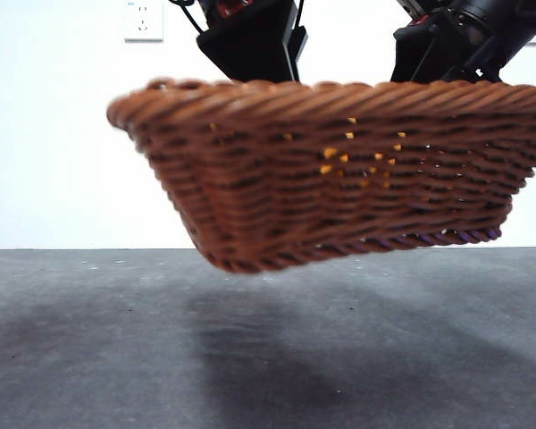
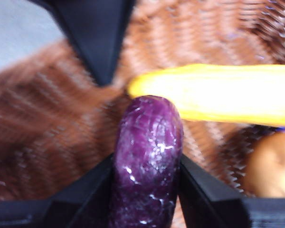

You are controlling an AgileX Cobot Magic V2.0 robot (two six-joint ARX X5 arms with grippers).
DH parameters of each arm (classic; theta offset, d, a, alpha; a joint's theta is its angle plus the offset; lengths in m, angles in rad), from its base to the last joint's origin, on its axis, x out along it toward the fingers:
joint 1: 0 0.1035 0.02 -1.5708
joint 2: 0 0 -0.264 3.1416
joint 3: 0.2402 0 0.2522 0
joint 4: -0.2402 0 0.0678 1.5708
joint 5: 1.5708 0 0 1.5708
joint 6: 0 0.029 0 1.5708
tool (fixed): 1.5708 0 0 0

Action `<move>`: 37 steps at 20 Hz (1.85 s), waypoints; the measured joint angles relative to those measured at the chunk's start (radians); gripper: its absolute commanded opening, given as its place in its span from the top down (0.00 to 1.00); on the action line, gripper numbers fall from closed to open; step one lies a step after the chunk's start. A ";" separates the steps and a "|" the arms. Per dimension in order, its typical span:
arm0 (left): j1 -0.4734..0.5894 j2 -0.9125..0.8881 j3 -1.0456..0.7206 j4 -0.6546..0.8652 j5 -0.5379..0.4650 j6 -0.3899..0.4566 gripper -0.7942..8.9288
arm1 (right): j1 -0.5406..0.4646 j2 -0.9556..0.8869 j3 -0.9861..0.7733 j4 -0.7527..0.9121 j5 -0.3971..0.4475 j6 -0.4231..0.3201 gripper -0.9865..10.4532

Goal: Help me put the vegetables on the table into the basket

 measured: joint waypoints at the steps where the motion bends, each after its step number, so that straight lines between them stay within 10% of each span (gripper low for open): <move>1: 0.000 0.005 0.000 0.002 0.027 -0.002 0.92 | 0.006 0.000 0.000 0.001 0.006 -0.001 0.92; 4: 0.000 0.017 0.000 0.001 0.033 -0.013 0.54 | 0.011 0.000 0.000 0.004 0.006 -0.003 0.92; 10: 0.056 0.009 0.000 -0.007 -0.021 -0.167 0.52 | 0.011 0.000 0.000 0.003 0.030 -0.003 0.92; 17: 0.183 -0.289 0.000 -0.007 -0.023 -0.398 0.54 | 0.011 0.000 0.000 0.008 0.045 0.002 0.92; 20: 0.260 -0.447 0.000 -0.009 -0.023 -0.528 0.94 | 0.011 0.000 0.000 0.047 0.045 0.028 0.92; 26: 0.348 -0.647 0.000 -0.110 -0.024 -0.598 0.93 | -0.013 0.000 0.000 0.073 0.062 0.053 0.92; 37: 0.348 -0.812 0.000 -0.246 -0.158 -0.642 0.93 | -0.405 0.040 0.006 0.105 0.043 -0.075 0.92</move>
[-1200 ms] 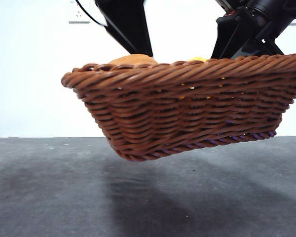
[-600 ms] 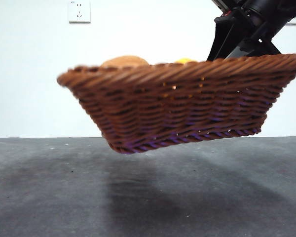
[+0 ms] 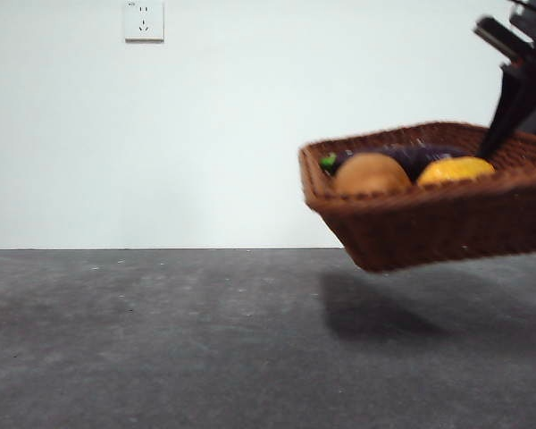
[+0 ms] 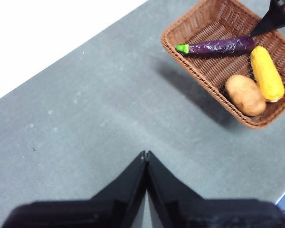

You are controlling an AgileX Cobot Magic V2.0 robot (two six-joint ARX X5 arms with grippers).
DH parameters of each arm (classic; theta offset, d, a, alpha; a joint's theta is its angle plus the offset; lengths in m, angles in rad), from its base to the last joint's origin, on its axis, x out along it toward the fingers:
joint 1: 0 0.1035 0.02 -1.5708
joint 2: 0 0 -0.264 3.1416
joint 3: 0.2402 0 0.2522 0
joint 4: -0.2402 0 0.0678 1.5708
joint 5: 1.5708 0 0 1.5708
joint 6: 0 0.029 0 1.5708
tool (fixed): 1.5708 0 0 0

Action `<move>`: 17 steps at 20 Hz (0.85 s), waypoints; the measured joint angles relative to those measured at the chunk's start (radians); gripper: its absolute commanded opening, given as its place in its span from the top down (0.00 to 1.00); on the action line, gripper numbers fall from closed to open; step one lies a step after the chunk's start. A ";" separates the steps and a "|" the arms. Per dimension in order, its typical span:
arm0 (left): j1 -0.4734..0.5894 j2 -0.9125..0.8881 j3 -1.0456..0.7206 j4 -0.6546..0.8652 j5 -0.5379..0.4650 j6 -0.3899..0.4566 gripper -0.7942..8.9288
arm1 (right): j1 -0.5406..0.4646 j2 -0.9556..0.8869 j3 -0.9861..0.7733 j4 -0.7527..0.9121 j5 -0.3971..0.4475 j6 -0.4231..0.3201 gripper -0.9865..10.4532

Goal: Help me put the vegetables on the table into the basket

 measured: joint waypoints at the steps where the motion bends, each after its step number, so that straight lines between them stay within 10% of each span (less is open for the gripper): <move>1: 0.000 -0.006 0.000 0.000 0.000 -0.003 0.93 | -0.018 0.038 0.000 0.001 0.000 -0.016 0.92; 17: 0.000 -0.005 0.000 -0.023 -0.018 -0.010 0.93 | -0.081 0.349 0.123 0.053 0.062 -0.124 0.92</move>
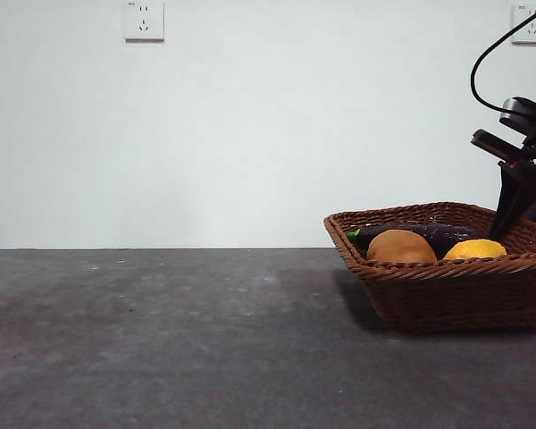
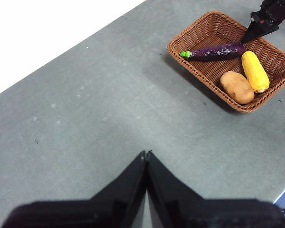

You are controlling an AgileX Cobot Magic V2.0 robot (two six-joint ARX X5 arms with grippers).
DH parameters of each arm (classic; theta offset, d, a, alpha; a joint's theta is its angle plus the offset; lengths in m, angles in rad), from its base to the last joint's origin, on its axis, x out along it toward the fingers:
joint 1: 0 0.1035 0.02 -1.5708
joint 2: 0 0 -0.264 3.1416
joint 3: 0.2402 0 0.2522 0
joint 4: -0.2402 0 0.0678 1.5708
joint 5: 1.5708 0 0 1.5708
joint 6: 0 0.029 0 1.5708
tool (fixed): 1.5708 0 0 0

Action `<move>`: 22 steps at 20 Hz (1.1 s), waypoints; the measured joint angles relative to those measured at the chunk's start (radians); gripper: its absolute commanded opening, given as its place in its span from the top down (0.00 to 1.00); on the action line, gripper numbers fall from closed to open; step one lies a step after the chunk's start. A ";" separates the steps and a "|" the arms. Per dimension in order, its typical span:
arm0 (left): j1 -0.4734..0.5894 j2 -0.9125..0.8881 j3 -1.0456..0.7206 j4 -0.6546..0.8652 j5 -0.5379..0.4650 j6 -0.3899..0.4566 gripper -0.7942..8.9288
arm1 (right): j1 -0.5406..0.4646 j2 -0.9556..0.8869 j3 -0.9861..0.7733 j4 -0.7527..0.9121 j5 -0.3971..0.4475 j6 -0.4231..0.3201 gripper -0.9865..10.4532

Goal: Help me put the vegetables on the table into the basket

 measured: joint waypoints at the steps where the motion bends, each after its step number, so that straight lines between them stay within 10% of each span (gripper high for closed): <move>1: 0.000 0.000 0.000 0.000 0.000 0.000 0.93 | 0.000 0.009 0.000 -0.005 0.005 -0.006 0.92; 22: 0.000 0.017 0.000 0.000 0.000 0.000 0.93 | 0.040 0.069 0.009 0.027 0.063 -0.036 0.91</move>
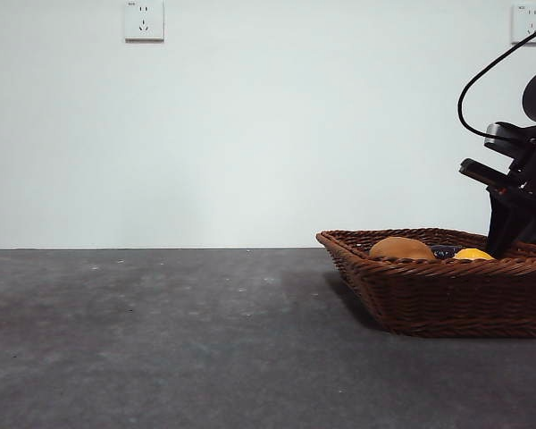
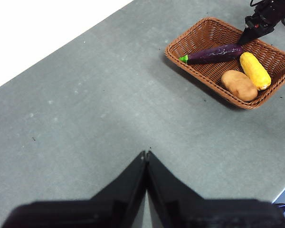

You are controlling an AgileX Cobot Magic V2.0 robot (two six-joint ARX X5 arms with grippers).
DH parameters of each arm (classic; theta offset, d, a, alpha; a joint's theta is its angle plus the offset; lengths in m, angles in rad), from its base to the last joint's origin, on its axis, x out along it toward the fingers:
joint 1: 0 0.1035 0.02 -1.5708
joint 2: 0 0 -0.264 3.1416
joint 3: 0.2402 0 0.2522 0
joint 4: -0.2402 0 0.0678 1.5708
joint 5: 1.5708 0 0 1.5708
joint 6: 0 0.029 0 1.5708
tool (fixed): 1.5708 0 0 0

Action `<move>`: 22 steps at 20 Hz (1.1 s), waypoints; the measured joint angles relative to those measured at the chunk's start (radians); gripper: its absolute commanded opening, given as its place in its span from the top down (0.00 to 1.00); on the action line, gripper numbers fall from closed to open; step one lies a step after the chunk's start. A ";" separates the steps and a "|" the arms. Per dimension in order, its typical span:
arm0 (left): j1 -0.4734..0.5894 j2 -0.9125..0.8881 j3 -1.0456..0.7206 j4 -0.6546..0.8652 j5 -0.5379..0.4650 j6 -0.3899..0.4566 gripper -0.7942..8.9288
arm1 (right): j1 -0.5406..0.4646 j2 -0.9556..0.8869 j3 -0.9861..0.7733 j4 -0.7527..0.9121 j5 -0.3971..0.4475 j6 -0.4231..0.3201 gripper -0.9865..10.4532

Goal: Help me put the vegetables on the table into the basket

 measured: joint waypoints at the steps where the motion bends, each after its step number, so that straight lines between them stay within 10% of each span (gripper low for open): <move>1: 0.000 0.000 0.000 0.000 0.000 0.000 0.93 | 0.000 0.000 0.001 -0.006 0.000 0.000 0.89; 5: 0.000 0.002 0.000 0.000 0.000 0.000 0.93 | 0.002 0.002 0.003 -0.037 0.009 -0.020 0.58; 15: 0.000 0.013 0.000 0.000 0.000 0.000 0.93 | -0.020 -0.212 0.218 -0.379 0.118 -0.035 0.59; 22: 0.000 0.024 0.000 0.013 0.000 0.000 0.93 | -0.022 -0.589 0.409 -0.744 -0.112 -0.053 0.77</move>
